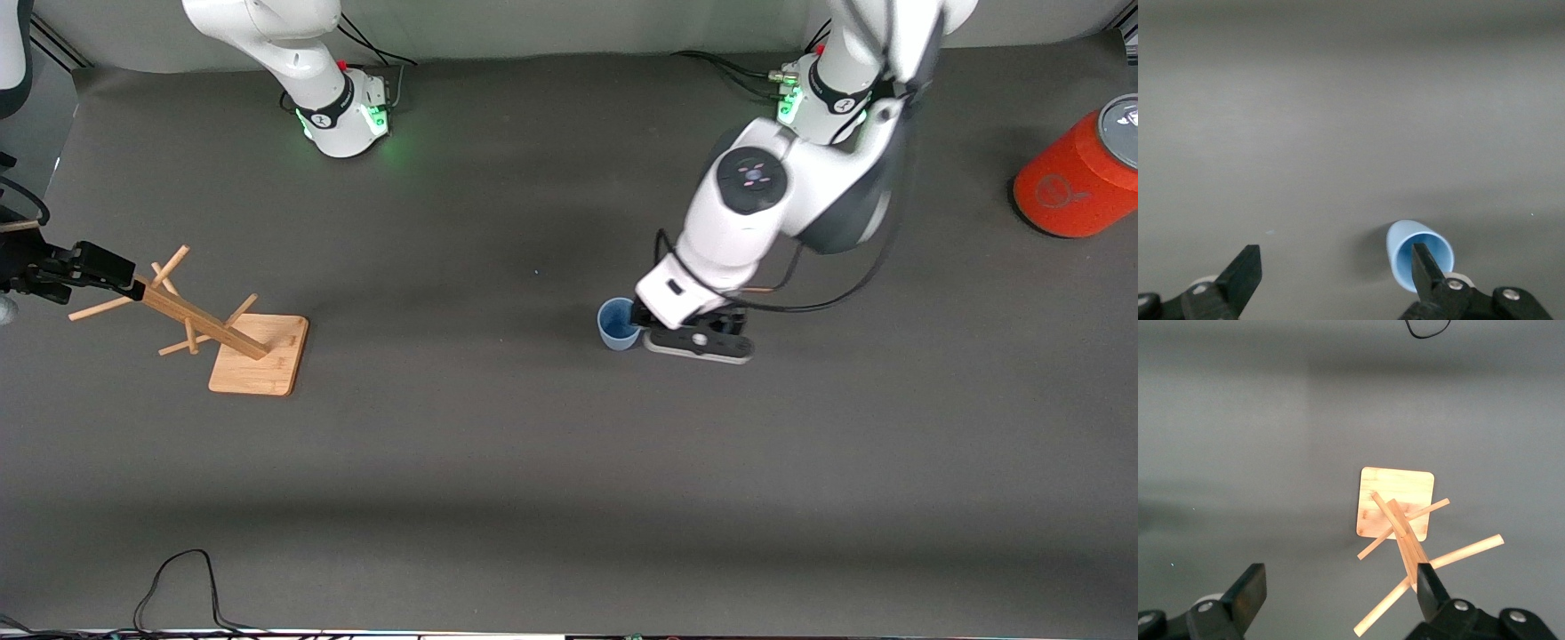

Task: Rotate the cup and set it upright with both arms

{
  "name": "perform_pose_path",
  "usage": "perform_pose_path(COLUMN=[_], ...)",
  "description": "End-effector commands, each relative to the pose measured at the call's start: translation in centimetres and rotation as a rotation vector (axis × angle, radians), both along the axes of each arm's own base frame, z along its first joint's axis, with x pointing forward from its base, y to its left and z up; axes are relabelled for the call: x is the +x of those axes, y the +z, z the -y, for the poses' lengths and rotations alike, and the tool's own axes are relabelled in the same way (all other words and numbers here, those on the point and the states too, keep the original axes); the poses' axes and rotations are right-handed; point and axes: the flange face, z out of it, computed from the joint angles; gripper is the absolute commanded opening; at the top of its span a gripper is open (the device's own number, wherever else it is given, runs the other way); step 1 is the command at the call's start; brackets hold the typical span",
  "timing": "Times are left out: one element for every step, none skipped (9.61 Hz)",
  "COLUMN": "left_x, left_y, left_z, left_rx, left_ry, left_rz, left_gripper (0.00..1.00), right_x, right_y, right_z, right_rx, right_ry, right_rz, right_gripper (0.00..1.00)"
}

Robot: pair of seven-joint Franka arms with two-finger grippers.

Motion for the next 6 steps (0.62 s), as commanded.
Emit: perform_pose_path(left_x=[3.2,3.6,3.2,2.3,1.3,0.6], left_y=[5.4,7.1,8.3,9.7,11.0,12.2], left_z=[-7.9,-12.6,-17.1,-19.6,-22.0,-23.8], left_rx=[0.042,0.038,0.069,0.103,0.103,0.103], left_ry=[-0.016,0.024,0.062,0.061,0.090,0.083], left_rz=[-0.057,-0.054,-0.049,-0.036,-0.047,-0.054], left_gripper=[1.00,1.00,1.00,1.00,1.00,1.00], right_x=[-0.1,-0.1,-0.1,-0.1,-0.1,-0.1], right_y=[0.0,0.1,0.1,0.1,0.1,0.1], right_z=[0.2,0.2,0.2,0.2,0.2,0.2], right_rx=[-0.011,-0.011,-0.011,-0.011,-0.011,-0.011], right_ry=[0.022,0.022,0.022,0.020,0.022,0.022], right_rz=[0.006,0.008,0.008,0.008,0.008,0.008], right_gripper=[1.00,1.00,1.00,1.00,1.00,1.00])
